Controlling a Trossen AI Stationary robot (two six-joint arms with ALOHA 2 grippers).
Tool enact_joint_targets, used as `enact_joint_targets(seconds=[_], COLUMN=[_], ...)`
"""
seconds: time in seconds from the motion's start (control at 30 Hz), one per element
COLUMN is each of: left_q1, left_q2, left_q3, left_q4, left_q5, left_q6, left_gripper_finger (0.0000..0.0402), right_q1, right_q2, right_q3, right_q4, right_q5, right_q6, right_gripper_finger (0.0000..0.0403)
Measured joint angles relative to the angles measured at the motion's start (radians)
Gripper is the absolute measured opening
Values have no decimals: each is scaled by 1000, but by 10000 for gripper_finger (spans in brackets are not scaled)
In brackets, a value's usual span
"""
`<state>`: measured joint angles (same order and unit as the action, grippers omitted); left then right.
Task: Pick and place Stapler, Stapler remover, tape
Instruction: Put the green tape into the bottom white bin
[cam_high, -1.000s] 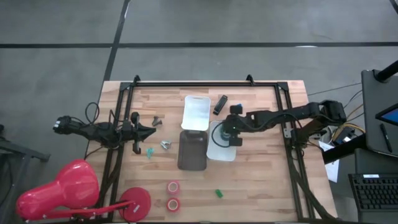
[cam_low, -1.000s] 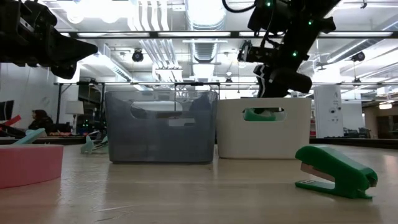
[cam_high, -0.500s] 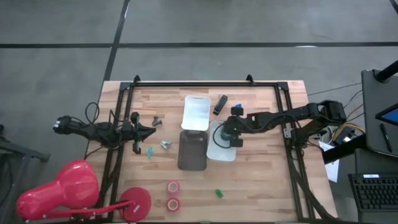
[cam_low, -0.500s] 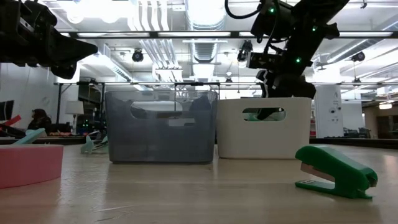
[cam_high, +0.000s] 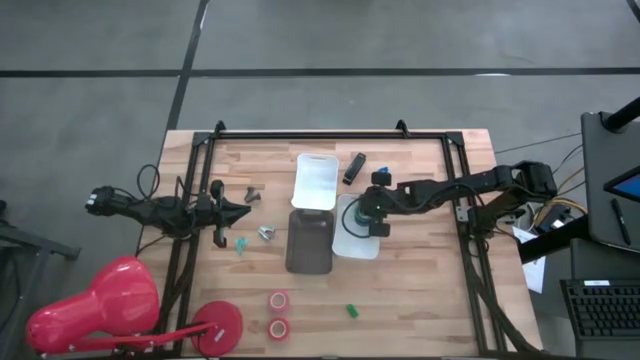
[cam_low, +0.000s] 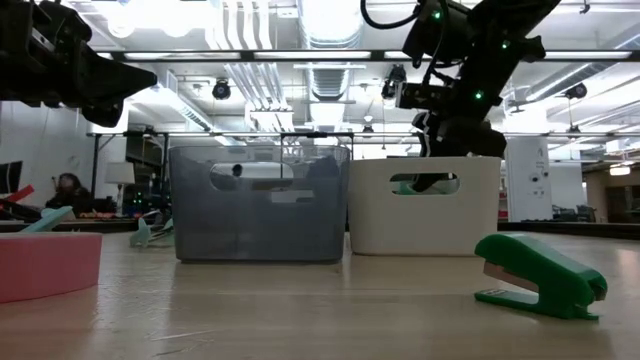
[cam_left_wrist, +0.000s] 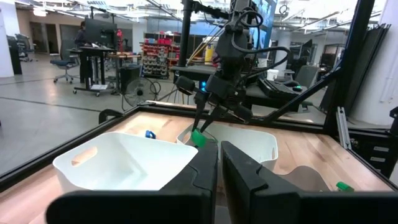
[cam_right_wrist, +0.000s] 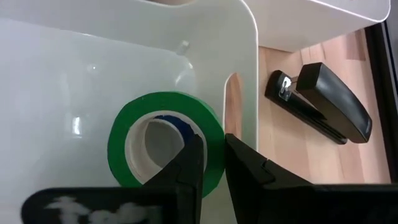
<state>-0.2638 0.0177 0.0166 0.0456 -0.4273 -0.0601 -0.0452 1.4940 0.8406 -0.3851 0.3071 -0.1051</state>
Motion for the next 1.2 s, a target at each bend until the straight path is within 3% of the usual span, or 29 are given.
enact_joint_targets(seconds=[0.33, 1.2], left_q1=[0, 0], left_q2=[0, 0], left_q3=[0, 0], left_q4=[0, 0], left_q5=[0, 0], left_q6=[0, 0], left_gripper_finger=[23, 23], right_q1=[0, -2], right_q2=[0, 0], right_q3=[0, -14], right_q4=[-7, -4], right_q5=[-47, -15], right_q6=[28, 46], right_gripper_finger=[54, 56])
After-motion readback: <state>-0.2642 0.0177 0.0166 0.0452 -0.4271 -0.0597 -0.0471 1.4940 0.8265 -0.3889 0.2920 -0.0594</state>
